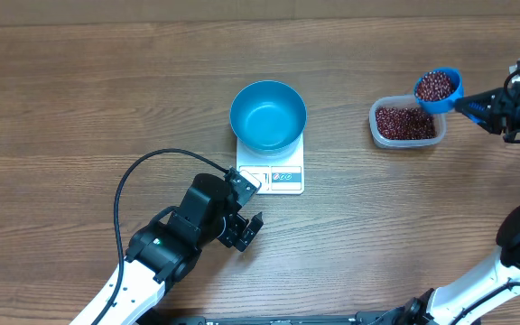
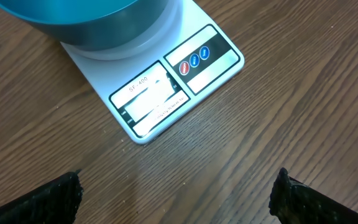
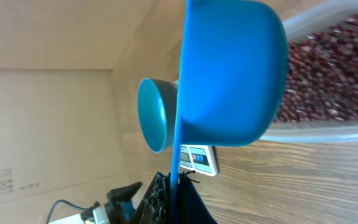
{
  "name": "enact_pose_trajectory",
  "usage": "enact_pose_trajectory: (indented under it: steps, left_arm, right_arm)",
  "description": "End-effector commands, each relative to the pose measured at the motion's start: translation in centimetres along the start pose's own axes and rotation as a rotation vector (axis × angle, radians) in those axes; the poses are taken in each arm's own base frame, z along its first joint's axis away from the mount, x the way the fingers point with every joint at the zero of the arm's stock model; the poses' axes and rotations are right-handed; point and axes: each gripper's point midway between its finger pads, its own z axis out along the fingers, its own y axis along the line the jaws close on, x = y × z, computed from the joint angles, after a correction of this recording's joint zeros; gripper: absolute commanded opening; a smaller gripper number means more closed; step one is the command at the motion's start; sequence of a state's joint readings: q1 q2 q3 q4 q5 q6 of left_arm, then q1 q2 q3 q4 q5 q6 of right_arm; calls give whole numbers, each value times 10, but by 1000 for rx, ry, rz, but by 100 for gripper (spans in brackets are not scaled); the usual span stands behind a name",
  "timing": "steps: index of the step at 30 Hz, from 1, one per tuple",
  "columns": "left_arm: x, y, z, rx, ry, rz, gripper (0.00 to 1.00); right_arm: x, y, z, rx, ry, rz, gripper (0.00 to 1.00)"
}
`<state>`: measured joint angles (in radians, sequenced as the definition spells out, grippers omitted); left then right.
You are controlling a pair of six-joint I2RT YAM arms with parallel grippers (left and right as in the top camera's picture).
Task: Scoop item into bowl and weigh 150g on scale
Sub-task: 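Lift the bean-filled blue scoop out of the tub with the right gripper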
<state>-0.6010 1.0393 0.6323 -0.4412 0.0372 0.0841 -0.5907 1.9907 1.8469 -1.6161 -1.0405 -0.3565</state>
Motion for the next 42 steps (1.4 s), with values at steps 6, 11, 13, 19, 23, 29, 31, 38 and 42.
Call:
enact_pose_trajectory:
  steps: [6, 11, 13, 19, 23, 29, 31, 38, 42]
  left_arm:
    - [5, 2, 2, -7, 14, 11, 100]
    - [5, 2, 2, -7, 14, 11, 99]
    - [5, 2, 2, -7, 14, 11, 100]
    - [5, 2, 2, -7, 14, 11, 99]
    - [5, 2, 2, -7, 14, 11, 100]
    - [5, 2, 2, -7, 14, 11, 100]
    - [5, 2, 2, -7, 14, 11, 100]
    - [5, 2, 2, -7, 14, 11, 99]
    - [5, 2, 2, -7, 14, 11, 100]
  right_arm:
    - [-10, 36, -1, -144, -41, -55, 4]
    - [-9, 36, -1, -145, -38, -48, 4]
    - [-8, 37, -1, -150, -37, -45, 4]
    - [-10, 49, -2, -216, -52, -61, 4]
    - [-9, 56, 0, -246, -52, -66, 4]
    - [-4, 73, 13, -299, -24, -114, 4]
    - [-1, 78, 20, -306, -6, -121, 4]
    - [10, 98, 41, -351, 53, -148, 4]
    - [17, 108, 53, -372, 90, -162, 4]
